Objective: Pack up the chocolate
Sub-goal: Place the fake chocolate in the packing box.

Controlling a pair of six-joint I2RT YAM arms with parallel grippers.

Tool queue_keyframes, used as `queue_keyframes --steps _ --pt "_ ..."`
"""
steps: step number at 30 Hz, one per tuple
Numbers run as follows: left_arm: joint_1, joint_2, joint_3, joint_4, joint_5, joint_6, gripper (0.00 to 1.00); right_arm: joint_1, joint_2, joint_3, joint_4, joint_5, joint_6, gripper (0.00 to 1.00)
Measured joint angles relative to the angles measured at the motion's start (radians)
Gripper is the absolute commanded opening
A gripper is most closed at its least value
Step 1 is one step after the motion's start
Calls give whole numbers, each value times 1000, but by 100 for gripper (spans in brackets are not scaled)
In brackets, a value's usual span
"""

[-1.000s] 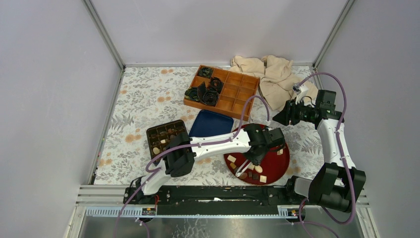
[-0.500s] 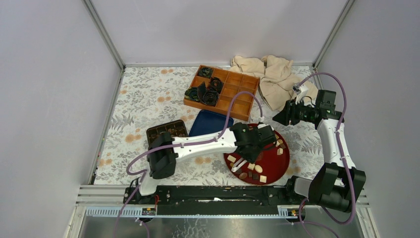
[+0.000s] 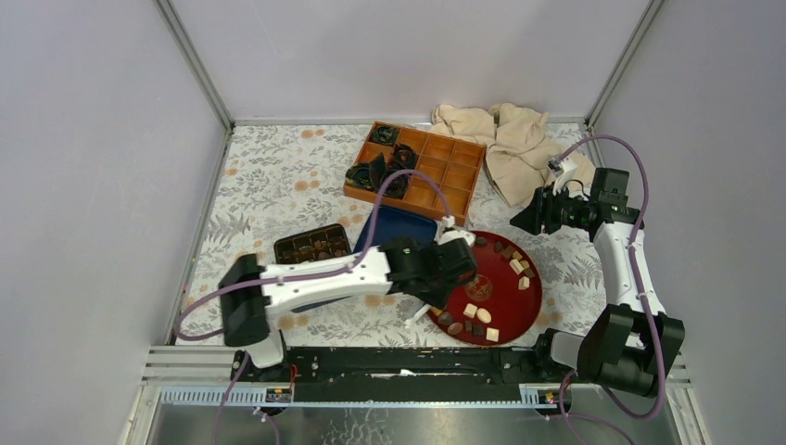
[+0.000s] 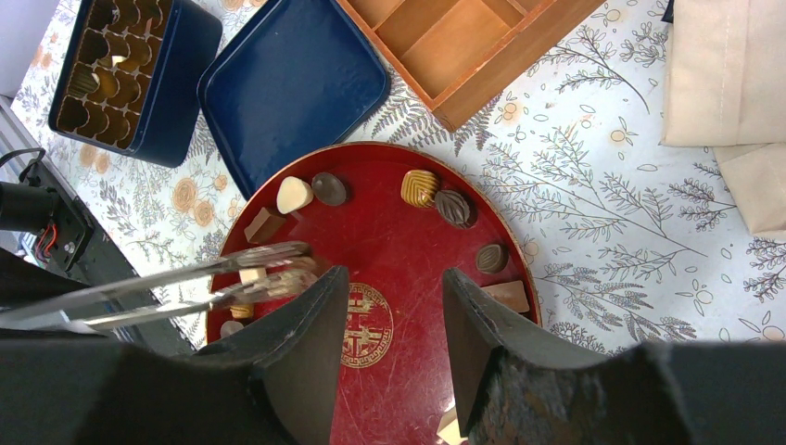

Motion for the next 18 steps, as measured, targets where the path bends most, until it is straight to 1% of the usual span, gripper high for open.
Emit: queue_keyframes --steps 3,7,12,18 --pt "9 -110 -76 -2 -21 -42 0 0 0 0 0 0 0 49" --pt "31 -261 -156 -62 -53 -103 0 0 0 0 0 0 0 49" --pt "61 -401 -223 -206 -85 -199 0 0 0 0 0 0 0 49" --pt "63 -549 -285 -382 -106 -311 0 0 2 0 0 0 0 49"
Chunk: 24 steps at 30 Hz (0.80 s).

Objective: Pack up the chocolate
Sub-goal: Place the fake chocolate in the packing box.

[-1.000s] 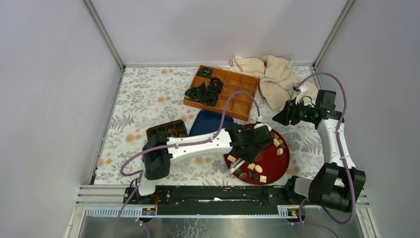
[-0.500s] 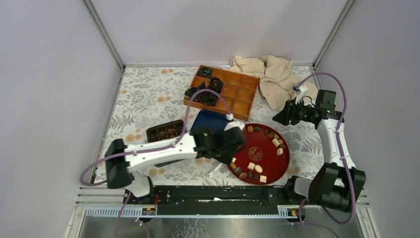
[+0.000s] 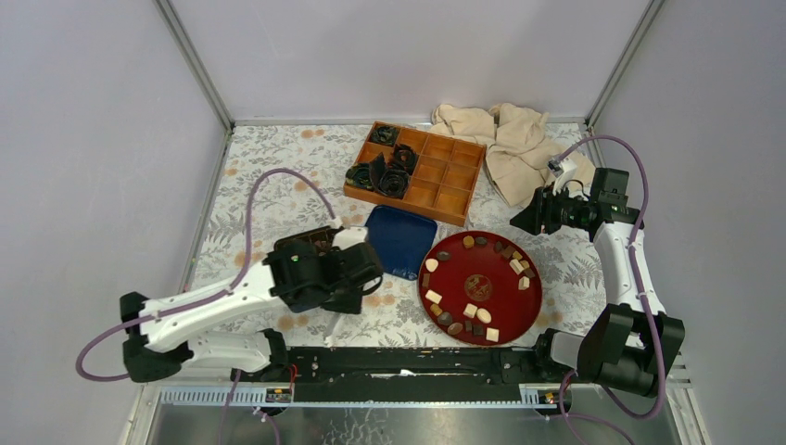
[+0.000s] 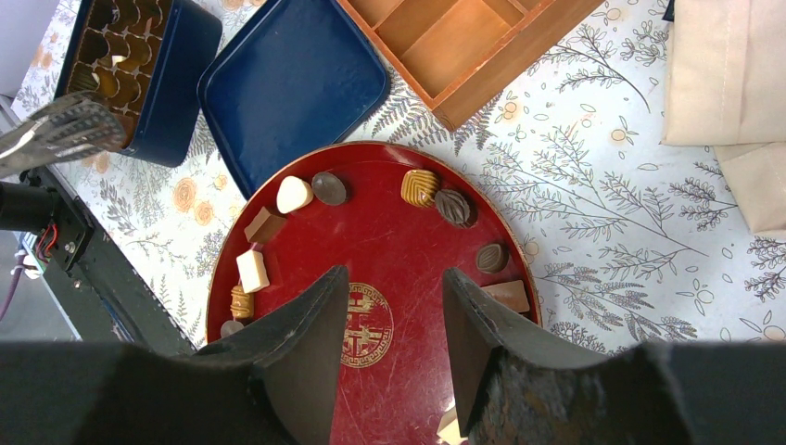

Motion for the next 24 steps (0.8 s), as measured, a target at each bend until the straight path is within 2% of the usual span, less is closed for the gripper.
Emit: queue_keyframes --steps 8,17,24 --pt "8 -158 -63 -149 -19 -109 0 0 0 0 0 0 0 49" --pt "23 -201 -154 -170 -1 -158 0 0 0 0 0 0 0 50" --pt "66 -243 -169 -175 1 -168 2 0 0 0 0 0 0 49"
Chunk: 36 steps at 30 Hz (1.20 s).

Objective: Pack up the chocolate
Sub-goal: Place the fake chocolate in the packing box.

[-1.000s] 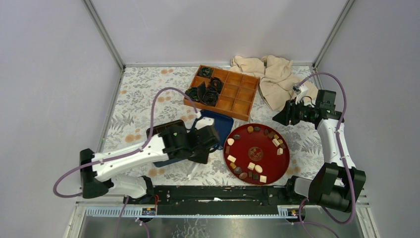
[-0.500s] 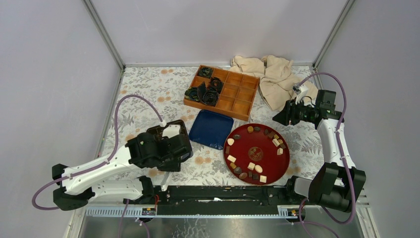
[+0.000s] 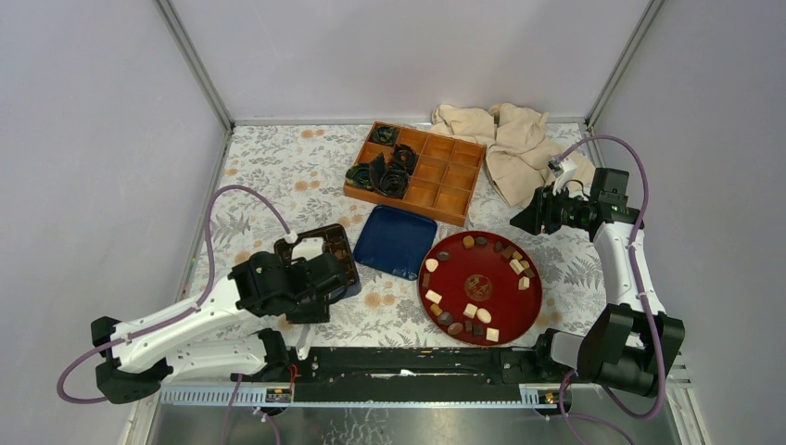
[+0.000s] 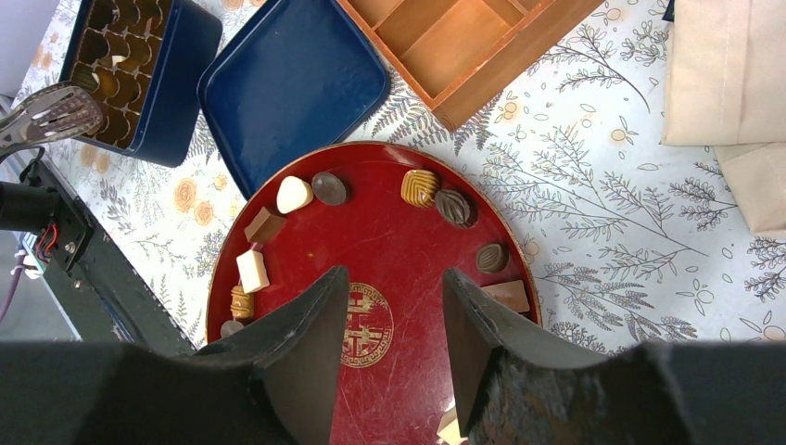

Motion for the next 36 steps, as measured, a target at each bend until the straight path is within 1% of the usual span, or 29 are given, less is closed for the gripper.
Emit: queue_keyframes --steps 16,20,21,25,30,36 --pt "16 47 -28 0 0 0 7 0 0 0 0 0 0 50" --pt "16 56 -30 1 0 3 10 0 0 0 0 0 0 50" --pt "16 58 -31 1 1 4 12 0 0 0 0 0 0 49" --pt "16 68 -33 2 1 8 24 0 0 0 0 0 0 50" --pt "16 74 -36 3 1 11 32 0 0 0 0 0 0 49" --pt "16 84 -36 4 2 14 44 0 0 0 0 0 0 49"
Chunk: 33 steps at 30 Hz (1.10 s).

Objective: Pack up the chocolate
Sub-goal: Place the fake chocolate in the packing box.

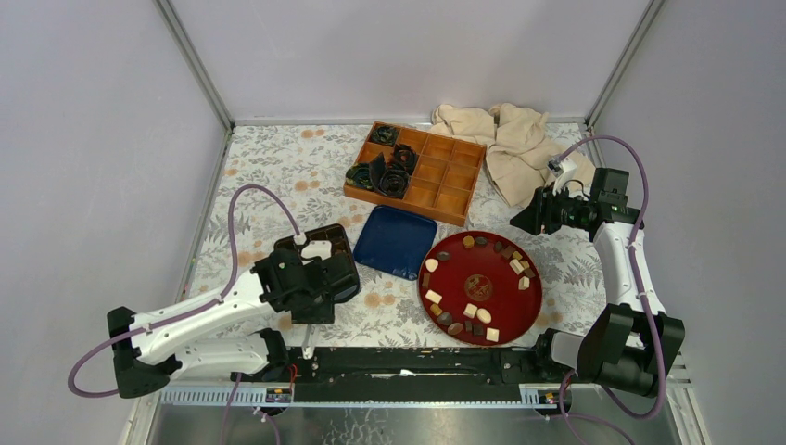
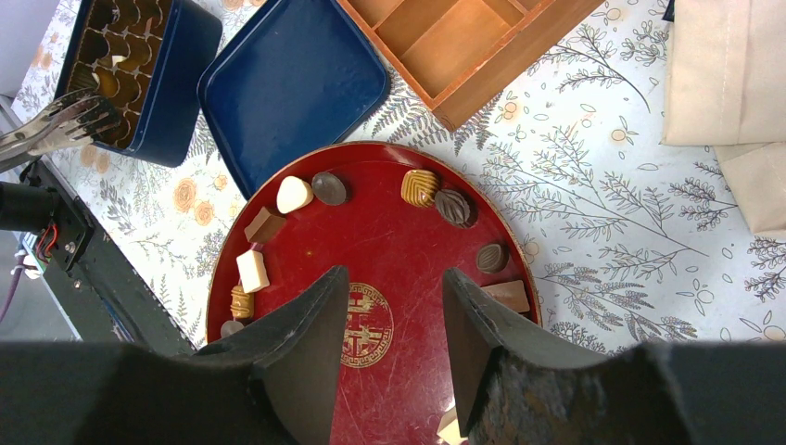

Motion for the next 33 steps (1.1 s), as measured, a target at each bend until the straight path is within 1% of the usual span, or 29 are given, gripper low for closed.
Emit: queue_keyframes --steps 5,12,19,26,33 --pt "0 10 0 3 0 8 46 0 0 0 0 0 0 50" --pt "0 11 3 2 -1 9 46 0 2 0 0 0 0 49" --pt "0 5 62 -1 -18 9 45 0 3 0 0 0 0 49" --pt "0 -32 106 -1 -20 10 44 0 3 0 0 0 0 49" --pt "0 -43 128 35 -5 45 43 0 3 0 0 0 0 49"
